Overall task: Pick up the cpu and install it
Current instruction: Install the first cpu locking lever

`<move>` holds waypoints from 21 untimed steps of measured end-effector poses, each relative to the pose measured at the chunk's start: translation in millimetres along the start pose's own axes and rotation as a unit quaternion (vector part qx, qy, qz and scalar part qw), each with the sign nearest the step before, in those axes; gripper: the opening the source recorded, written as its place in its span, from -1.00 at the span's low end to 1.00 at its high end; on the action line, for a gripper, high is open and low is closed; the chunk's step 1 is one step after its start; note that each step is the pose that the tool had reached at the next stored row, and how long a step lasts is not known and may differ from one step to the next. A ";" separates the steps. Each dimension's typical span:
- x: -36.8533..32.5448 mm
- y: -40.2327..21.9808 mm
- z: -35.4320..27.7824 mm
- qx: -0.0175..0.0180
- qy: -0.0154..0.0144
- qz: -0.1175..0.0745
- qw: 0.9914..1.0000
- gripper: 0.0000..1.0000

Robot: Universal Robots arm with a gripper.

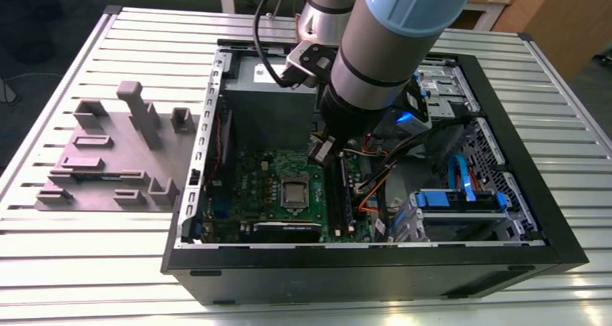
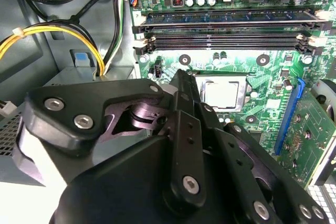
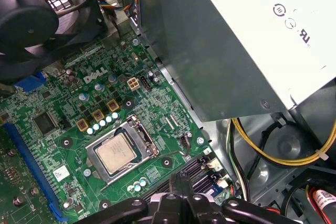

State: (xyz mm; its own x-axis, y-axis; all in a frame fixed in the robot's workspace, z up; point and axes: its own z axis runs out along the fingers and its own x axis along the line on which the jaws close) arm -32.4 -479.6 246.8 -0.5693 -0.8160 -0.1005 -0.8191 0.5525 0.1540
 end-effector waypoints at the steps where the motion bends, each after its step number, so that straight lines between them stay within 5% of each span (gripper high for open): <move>1: 0.0 0.0 0.0 0.000 0.000 0.000 1.000 -0.77; 6: -0.1 -0.1 0.0 0.000 0.000 0.000 1.000 -0.40; 10: -0.1 -0.2 0.0 0.000 0.000 0.000 1.000 -0.40; 12: -0.2 -0.2 0.0 0.000 0.000 0.000 1.000 -0.43; 16: -0.2 -0.3 0.0 0.000 0.000 0.000 1.000 -0.80; 21: -0.3 -0.4 0.0 0.000 0.000 0.000 1.000 -0.80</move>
State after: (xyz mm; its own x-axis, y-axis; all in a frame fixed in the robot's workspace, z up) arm -31.9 -479.6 246.8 -0.5693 -0.8160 -0.1005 -0.8191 0.5525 0.1541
